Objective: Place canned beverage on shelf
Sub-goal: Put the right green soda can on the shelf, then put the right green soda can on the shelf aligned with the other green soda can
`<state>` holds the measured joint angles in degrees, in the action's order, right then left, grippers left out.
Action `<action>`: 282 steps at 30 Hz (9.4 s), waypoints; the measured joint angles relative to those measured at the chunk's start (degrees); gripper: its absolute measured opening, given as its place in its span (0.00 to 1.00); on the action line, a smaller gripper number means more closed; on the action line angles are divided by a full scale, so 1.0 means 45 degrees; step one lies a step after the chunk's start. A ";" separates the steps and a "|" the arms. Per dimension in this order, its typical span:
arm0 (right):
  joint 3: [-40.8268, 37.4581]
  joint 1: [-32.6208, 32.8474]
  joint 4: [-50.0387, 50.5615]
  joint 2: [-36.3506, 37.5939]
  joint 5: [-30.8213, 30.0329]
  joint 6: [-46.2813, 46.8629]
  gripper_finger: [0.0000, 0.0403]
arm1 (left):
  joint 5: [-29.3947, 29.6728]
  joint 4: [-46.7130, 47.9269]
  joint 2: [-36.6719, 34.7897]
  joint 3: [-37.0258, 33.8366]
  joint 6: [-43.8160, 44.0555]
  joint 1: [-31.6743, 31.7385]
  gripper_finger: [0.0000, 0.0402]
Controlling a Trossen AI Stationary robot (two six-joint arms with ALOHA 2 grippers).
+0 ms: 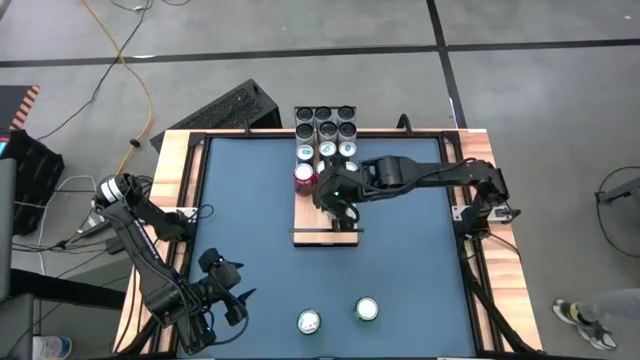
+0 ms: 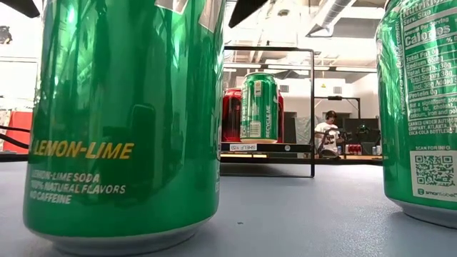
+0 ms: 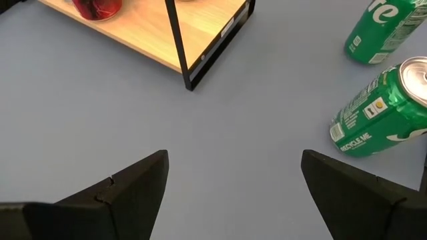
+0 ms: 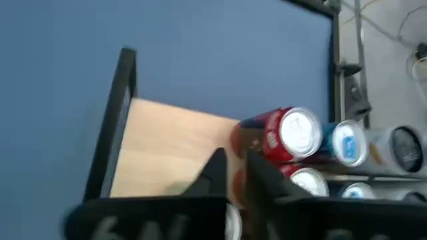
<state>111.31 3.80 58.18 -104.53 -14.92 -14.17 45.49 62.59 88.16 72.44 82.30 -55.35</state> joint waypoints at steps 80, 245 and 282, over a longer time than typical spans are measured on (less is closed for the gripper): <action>0.0014 0.7237 0.3849 -0.2431 0.4564 1.0530 0.87 | 0.0303 -0.1244 0.0015 0.0005 -0.2531 0.0457 0.82; 0.4905 -0.1901 0.5030 -0.5178 0.2618 0.1132 0.59 | 0.0908 -0.1010 0.0010 0.0005 -0.1664 0.0431 0.82; 0.5250 -0.1905 0.5631 -0.5139 0.2662 0.0914 0.73 | 0.1085 -0.1001 0.0010 0.0005 -0.1695 0.0427 0.82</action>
<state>134.93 -4.78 83.52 -127.66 -2.94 -10.06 50.37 58.08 88.20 72.47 74.67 -53.43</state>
